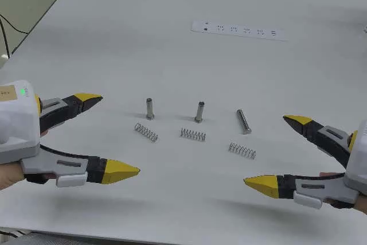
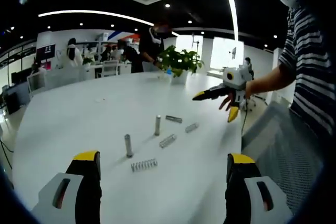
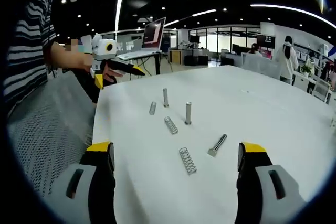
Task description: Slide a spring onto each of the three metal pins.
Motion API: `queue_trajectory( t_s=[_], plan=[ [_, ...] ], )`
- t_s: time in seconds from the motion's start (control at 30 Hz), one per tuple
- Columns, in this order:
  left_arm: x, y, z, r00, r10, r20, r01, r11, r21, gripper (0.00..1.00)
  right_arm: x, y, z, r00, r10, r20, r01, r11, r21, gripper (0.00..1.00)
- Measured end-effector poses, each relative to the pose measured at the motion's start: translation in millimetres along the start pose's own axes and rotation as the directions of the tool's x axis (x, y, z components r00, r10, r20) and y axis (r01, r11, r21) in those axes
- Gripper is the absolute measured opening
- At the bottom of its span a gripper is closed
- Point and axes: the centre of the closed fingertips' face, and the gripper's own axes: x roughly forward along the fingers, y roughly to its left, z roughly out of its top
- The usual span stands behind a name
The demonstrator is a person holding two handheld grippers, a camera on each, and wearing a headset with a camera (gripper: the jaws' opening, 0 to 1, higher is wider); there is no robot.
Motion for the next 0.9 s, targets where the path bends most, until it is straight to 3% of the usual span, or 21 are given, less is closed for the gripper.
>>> queue_trajectory(
  t_s=[0.9],
  plan=[
    [3.0, -0.2, -0.1, 1.0000, -0.002, -0.006, 0.002, 1.000, -0.001, 0.98, 3.0, 0.6, -2.3, 1.0000, 0.008, -0.006, -0.008, 1.000, 0.003, 0.97]
  ],
)
